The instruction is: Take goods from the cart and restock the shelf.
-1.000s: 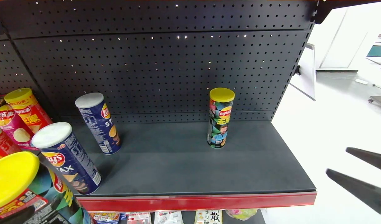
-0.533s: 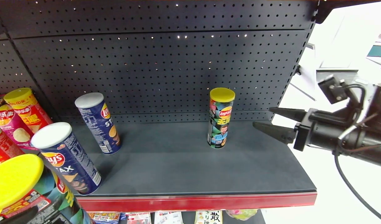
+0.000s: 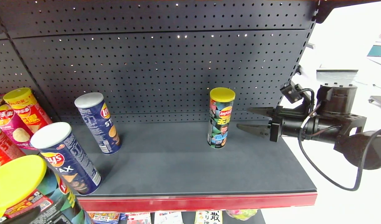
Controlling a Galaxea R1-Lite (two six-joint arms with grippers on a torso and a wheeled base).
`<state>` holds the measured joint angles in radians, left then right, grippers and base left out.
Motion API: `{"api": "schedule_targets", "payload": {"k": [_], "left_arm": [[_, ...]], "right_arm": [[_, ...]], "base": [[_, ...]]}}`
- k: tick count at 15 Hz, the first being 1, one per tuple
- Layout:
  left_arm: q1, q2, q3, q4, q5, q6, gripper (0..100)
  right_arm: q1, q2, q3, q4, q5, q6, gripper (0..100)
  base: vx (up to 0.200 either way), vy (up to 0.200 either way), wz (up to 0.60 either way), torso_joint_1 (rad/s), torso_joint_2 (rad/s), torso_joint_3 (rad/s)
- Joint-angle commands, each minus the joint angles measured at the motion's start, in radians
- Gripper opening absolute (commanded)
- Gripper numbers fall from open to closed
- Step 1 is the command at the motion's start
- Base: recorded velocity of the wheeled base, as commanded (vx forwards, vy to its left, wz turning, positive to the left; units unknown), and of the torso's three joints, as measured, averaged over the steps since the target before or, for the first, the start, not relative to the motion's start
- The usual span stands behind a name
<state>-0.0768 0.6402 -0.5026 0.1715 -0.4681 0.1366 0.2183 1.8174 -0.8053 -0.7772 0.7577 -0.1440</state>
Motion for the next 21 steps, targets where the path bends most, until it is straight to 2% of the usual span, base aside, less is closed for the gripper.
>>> {"api": "schedule_targets", "payload": {"k": [1,4,7,21], "left_arm": [[0.0,0.012,-0.004,-0.001,0.0,0.001,0],[0.0,0.024,-0.013,-0.003,0.002,0.003,0],[0.0,0.052,-0.03,-0.023,0.002,0.003,0],[0.0,0.058,-0.027,-0.029,0.002,0.003,0]], "right_arm": [[-0.025,0.042,-0.014,0.0,0.034,-0.008,100],[-0.036,0.091,-0.081,0.0,0.134,-0.02,100],[-0.033,0.148,-0.161,0.0,0.17,-0.04,100],[0.006,0.264,-0.268,0.001,0.192,-0.042,100]], "base": [[0.0,0.0,0.0,0.0,0.0,0.0],[0.0,0.0,0.0,0.0,0.0,0.0],[0.0,0.0,0.0,0.0,0.0,0.0],[0.0,0.0,0.0,0.0,0.0,0.0]]}}
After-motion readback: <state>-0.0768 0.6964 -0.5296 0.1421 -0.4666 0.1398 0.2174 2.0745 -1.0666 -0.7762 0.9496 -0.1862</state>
